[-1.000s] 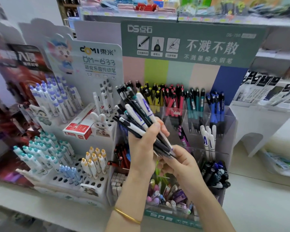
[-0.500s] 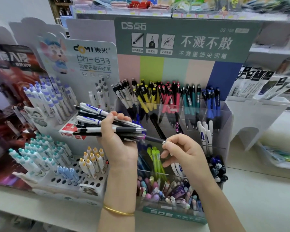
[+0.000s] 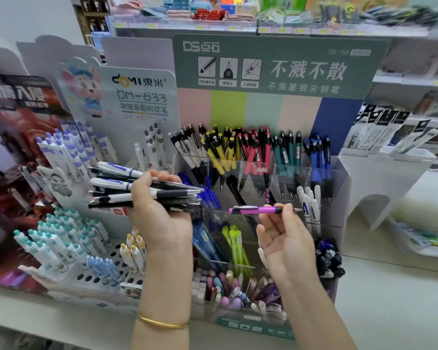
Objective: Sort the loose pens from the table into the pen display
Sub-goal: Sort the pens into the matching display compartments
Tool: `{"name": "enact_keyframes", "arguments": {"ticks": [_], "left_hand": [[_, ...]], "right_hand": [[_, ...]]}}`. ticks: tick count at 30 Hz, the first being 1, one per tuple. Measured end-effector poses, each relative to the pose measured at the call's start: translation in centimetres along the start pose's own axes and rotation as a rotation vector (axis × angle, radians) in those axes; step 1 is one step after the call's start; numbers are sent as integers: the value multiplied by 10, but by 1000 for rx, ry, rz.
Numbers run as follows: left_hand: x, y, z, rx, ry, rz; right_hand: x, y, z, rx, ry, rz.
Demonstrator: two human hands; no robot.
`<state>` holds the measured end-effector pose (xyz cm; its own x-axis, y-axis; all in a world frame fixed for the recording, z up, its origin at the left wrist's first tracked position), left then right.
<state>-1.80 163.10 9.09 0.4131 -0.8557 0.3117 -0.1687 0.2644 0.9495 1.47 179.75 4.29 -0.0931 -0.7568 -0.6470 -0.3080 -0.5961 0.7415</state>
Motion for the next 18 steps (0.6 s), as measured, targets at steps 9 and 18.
{"name": "enact_keyframes", "arguments": {"ticks": [9,18], "left_hand": [[-14,-10,-26,-258,-435,430],[-19,-13,-43,-600,-528,535]], "right_hand": [[-12,14,6,-30,-8,-57],[-3,29,5,-65,10,-56]]}}
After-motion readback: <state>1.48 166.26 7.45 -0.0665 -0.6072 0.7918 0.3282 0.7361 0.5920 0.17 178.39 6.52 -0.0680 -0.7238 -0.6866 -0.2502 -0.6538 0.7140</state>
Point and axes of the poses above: each hand's wrist, its own z-axis towards the middle knuckle, its own y-axis out of the palm, x = y × z, the point moved 3 cm from there along z, towards the middle knuckle, and after that the axes turned 3 degrees about z, right-handed, at the moved point
